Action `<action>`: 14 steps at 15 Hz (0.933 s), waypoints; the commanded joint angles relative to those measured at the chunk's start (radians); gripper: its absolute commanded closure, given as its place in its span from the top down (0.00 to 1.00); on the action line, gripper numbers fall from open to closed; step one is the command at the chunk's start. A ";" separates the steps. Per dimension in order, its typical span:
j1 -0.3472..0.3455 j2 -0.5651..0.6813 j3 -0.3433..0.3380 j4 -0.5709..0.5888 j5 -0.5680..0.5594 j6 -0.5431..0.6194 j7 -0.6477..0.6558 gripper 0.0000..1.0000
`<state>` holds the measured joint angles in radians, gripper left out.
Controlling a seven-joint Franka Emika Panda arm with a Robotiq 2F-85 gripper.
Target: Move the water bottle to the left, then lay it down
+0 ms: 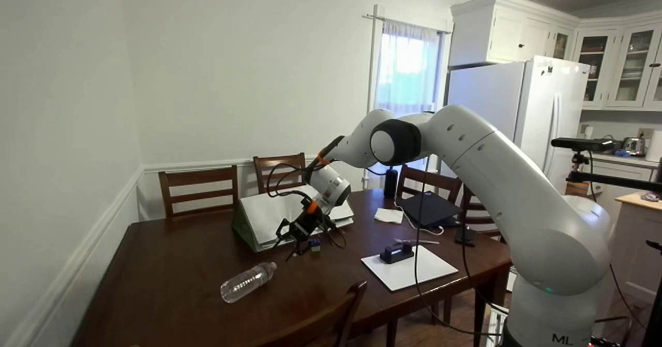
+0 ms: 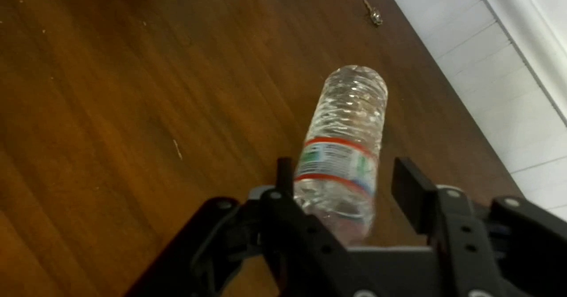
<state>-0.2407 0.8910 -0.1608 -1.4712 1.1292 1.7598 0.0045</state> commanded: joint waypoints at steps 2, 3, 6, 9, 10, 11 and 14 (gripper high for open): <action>-0.032 0.018 -0.002 0.069 -0.086 -0.025 0.044 0.98; -0.033 0.009 -0.003 0.067 -0.100 -0.023 0.049 1.00; 0.008 -0.091 -0.027 -0.022 -0.112 0.065 0.136 1.00; 0.084 -0.218 -0.048 -0.127 -0.150 0.212 0.249 1.00; 0.112 -0.263 -0.050 -0.167 -0.162 0.270 0.291 1.00; 0.143 -0.307 -0.047 -0.209 -0.171 0.347 0.317 1.00; 0.234 -0.409 -0.043 -0.325 -0.245 0.564 0.409 1.00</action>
<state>-0.0880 0.6204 -0.1973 -1.6188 0.9603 2.1402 0.3319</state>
